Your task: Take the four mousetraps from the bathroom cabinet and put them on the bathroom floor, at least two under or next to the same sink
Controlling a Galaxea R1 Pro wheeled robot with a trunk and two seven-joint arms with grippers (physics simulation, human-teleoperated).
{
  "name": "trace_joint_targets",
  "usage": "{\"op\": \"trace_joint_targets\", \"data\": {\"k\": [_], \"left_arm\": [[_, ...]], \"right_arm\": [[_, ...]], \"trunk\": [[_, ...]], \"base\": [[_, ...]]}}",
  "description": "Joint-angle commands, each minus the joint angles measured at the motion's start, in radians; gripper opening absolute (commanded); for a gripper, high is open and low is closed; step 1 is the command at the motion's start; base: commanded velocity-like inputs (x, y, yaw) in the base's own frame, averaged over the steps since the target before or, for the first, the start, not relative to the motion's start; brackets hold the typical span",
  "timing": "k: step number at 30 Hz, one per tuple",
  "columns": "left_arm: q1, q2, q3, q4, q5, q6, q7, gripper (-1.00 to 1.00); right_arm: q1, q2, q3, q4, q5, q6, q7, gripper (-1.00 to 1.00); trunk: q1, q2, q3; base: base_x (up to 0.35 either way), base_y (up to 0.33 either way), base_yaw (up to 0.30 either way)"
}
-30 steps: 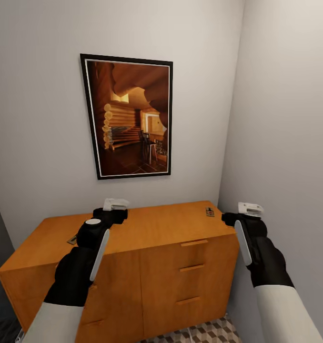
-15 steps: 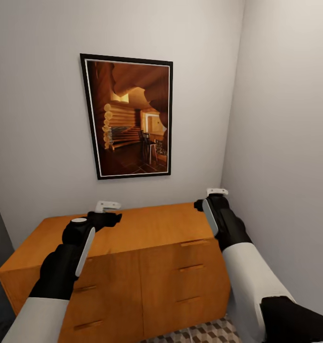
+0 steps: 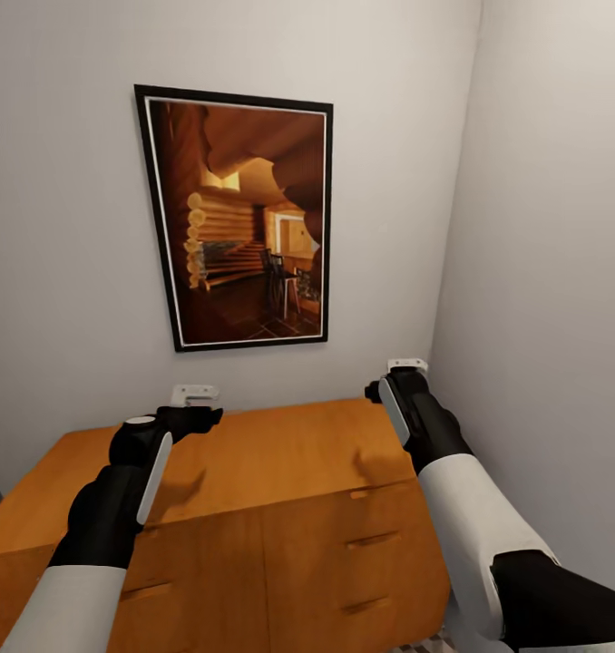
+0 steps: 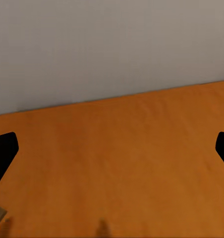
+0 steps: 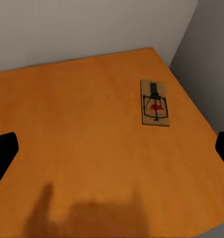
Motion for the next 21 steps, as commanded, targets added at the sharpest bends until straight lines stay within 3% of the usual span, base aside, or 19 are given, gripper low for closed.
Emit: {"op": "trace_joint_targets", "data": {"k": [1,11,17,21], "left_arm": [[-0.001,0.0,0.002,0.0,-0.005,0.004,-0.005,1.0],[-0.001,0.0,0.009,0.003,-0.004,0.005,-0.001,1.0],[-0.001,-0.001,0.009,0.005,-0.003,0.003,0.003,1.0],[-0.001,-0.001,0.009,0.005,-0.004,0.003,0.004,1.0]], "right_arm": [[-0.001,0.0,0.002,0.002,-0.004,0.005,-0.008,1.0],[-0.013,-0.007,-0.001,0.038,-0.011,0.024,-0.058,1.0],[-0.063,-0.075,-0.007,0.149,-0.022,0.011,-0.023,1.0],[-0.066,-0.085,-0.007,0.156,-0.022,0.01,0.015,1.0]], "trunk": [[0.001,-0.001,-0.001],[0.001,-0.001,-0.001],[0.001,-0.001,-0.001],[0.001,-0.001,-0.001]], "base": [[0.311,0.001,0.0],[0.089,0.0,0.0],[0.038,-0.045,0.0],[0.062,-0.068,0.0]]}}
